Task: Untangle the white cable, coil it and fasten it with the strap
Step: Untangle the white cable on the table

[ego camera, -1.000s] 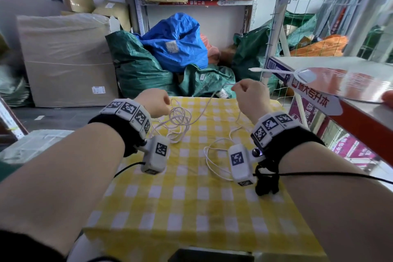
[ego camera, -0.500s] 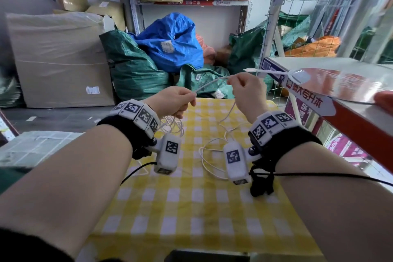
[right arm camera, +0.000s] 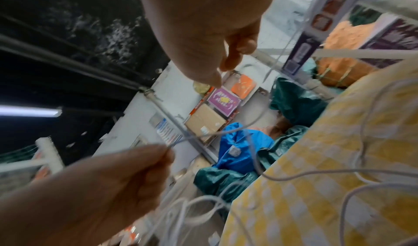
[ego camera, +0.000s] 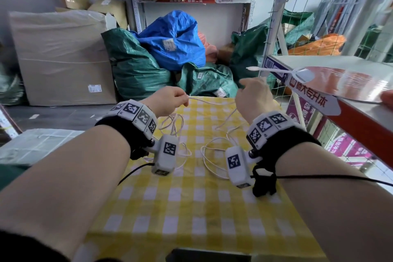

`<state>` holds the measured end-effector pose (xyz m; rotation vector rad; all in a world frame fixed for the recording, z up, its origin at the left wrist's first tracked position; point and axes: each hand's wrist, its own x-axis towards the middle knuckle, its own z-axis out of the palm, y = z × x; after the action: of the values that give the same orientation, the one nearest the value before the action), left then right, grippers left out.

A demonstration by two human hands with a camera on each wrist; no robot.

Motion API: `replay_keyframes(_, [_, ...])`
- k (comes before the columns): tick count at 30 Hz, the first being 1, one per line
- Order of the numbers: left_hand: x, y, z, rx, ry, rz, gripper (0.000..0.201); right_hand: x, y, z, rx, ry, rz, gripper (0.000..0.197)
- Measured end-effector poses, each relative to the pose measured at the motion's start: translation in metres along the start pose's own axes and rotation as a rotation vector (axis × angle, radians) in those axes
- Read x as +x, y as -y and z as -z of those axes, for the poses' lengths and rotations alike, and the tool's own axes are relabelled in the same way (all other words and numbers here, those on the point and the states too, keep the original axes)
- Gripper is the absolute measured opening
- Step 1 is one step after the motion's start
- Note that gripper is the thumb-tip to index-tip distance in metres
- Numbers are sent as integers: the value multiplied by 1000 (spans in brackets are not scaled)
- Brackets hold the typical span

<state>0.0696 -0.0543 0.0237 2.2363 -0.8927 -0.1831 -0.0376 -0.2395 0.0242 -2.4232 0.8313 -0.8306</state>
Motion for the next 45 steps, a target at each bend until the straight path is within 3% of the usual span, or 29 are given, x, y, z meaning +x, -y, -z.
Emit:
replay_keyframes(2, [2,-8,-5,-15,37,-4,28,-7,13,-6,-50,59,163,44])
replay_keyframes(5, [4,-16,-14,-118,57,-26,29,-15,32,-17,-60,164,405,38])
replay_keyframes(9, [4,-18,-14,-188,51,-55,32,-17,40,-24,-14,289,500,25])
replay_keyframes(16, [5,-4,-2,-310,36,-33,28,-10,31,-15,168,88,371,23])
replay_keyframes(23, [7,6,9,-23,17,-50,19,-2,23,-15,112,-52,179,35])
replay_keyframes(27, [4,20,14,100,15,11,15,10,9,-9,86,-108,45,42])
replay_keyframes(33, [4,15,10,173,15,0,13,5,13,-9,-41,50,3,25])
replay_keyframes(38, [2,6,1,91,68,24,12,-16,34,-16,-27,279,365,53])
replay_keyframes(41, [0,1,-1,61,107,3,11,-23,43,-23,-58,436,489,40])
replay_keyframes(45, [-5,3,6,-27,199,15,3,-23,38,-25,78,435,418,20])
